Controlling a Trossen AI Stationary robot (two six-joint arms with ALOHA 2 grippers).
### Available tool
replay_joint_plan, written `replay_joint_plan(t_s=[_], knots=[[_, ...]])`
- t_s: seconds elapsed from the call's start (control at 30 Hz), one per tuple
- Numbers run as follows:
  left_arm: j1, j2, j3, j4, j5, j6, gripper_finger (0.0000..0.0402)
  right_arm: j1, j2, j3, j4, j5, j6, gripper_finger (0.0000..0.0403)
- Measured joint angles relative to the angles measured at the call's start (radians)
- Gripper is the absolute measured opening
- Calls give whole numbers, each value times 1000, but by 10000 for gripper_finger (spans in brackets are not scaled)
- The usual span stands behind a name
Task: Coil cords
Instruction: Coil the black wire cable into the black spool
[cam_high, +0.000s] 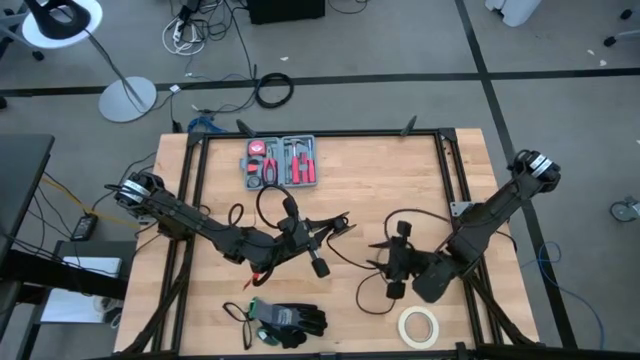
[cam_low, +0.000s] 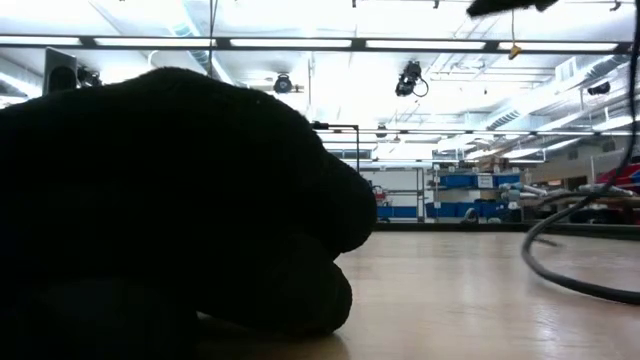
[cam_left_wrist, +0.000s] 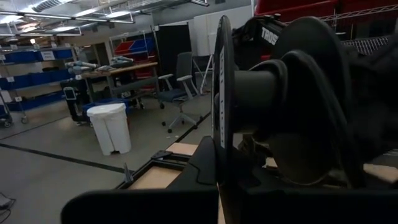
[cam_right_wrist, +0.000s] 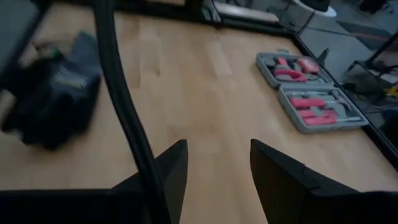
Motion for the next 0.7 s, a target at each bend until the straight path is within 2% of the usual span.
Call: replay_joint_plan(t_s=[0.37, 0.7], knots=[[2, 0, 0, 0, 0, 0, 0, -7, -95, 0, 30, -145, 9, 169], [2, 0, 0, 1, 0, 0, 0, -59, -67, 0, 83, -229, 0, 168]])
